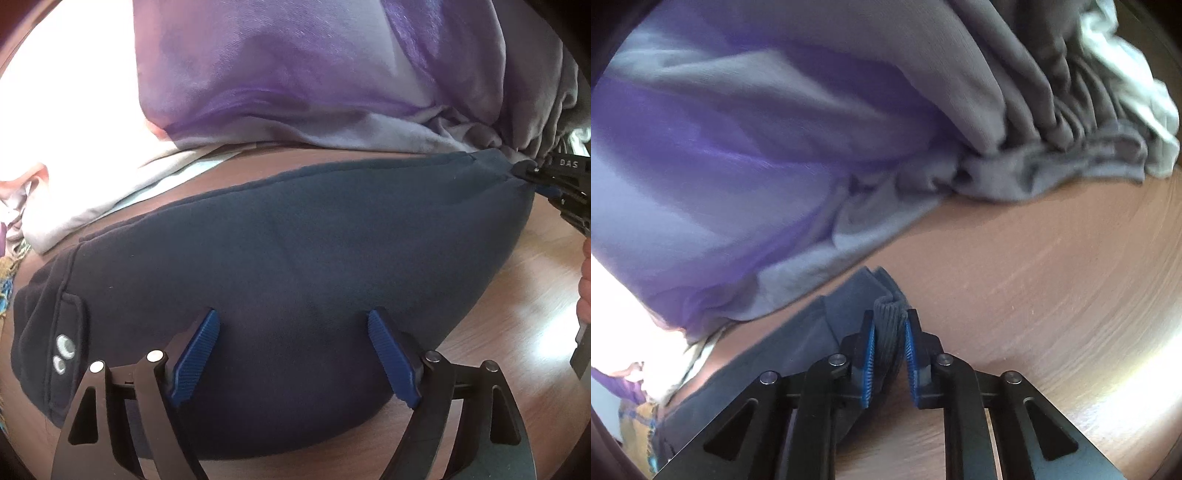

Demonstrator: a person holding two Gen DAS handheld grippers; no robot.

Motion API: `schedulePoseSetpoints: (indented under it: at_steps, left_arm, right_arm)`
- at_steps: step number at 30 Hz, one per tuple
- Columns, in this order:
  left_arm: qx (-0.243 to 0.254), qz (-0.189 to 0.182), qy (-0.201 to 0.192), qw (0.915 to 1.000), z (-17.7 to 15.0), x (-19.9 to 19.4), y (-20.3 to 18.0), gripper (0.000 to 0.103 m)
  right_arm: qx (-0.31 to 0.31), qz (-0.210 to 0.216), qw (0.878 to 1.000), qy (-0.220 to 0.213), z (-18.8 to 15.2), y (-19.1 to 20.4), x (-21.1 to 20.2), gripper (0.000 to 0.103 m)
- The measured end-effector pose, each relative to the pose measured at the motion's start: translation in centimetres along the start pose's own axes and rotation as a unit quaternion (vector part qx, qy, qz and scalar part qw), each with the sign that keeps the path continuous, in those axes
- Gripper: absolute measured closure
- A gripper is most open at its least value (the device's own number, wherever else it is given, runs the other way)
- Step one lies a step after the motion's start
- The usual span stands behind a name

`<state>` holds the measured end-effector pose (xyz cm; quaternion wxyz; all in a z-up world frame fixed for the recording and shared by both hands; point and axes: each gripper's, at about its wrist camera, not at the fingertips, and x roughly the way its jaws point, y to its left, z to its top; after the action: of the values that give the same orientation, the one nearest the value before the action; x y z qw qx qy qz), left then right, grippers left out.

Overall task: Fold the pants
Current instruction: 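Lift the cuff end with the right gripper and fold it over the waistband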

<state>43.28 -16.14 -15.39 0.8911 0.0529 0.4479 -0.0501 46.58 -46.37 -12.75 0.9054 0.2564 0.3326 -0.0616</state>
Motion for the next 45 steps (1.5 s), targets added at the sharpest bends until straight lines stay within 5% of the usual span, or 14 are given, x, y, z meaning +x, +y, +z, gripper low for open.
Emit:
schedulePoseSetpoints:
  at_steps: [4,10,20,28,39,45]
  left_arm:
    - [-0.026,0.01,-0.026,0.9993,0.3,-2.8,1.5,0.022]
    - [-0.067,0.048,-0.014,0.9965,-0.2,-5.0,5.5,0.023]
    - [-0.081,0.089,-0.045,0.9917,-2.8,-8.2,14.9,0.024]
    - [-0.08,0.04,-0.04,0.9952,-4.5,-8.3,20.9,0.041]
    - [-0.031,-0.03,-0.051,0.9978,-6.1,-6.4,25.1,0.042]
    - [-0.017,-0.075,-0.023,0.9967,-6.7,-3.9,26.2,0.057]
  right_arm:
    - [-0.038,0.012,0.999,-0.025,0.8,2.4,-2.3,0.087]
    - [-0.113,0.01,0.992,-0.059,1.2,7.2,-5.7,0.087]
    - [-0.243,0.021,0.962,-0.121,-1.9,18.1,-11.0,0.088]
    - [-0.303,0.025,0.943,-0.136,-6.1,26.0,-13.3,0.088]
    - [-0.326,0.025,0.937,-0.122,-11.5,32.0,-13.5,0.088]
    - [-0.338,0.021,0.934,-0.111,-13.7,33.6,-12.8,0.088]
